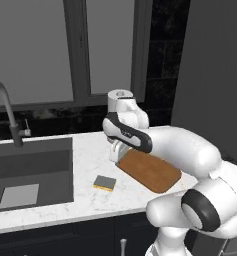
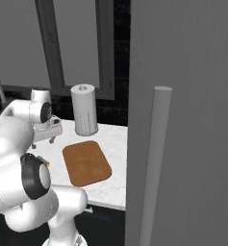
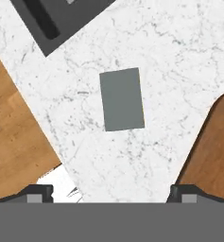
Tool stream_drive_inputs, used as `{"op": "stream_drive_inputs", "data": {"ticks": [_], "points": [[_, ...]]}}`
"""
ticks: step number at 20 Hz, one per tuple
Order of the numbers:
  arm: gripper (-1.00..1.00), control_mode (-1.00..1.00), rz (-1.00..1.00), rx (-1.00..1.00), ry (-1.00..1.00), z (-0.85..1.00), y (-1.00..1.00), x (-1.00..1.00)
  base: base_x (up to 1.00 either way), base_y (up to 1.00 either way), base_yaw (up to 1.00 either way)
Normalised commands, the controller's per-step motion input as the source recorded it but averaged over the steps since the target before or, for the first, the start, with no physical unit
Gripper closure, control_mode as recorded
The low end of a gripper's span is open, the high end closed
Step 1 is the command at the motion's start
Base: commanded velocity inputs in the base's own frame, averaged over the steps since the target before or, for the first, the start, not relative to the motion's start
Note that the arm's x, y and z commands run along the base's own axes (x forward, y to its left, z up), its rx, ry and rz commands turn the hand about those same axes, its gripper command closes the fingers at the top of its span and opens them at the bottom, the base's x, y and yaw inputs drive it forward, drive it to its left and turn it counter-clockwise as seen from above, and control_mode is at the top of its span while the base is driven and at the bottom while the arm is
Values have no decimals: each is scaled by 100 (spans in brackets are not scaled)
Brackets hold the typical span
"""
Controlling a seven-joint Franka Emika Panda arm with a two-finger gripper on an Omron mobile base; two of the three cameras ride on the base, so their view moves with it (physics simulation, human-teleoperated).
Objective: Pick up the sponge from the counter and clean the cutting board by briefly scrubbing or pressing down on the cutting board. Once finished, release the sponge.
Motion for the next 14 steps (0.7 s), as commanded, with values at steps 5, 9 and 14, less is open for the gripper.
{"op": "stream_drive_inputs", "data": {"ticks": [5,9,14], "points": [[-100,-100,-29,3,-21,78,-52,-71,0,0,0],[-100,-100,-30,12,-16,68,-50,-70,0,0,0],[-100,-100,-30,16,-21,40,-20,-82,0,0,0]]}}
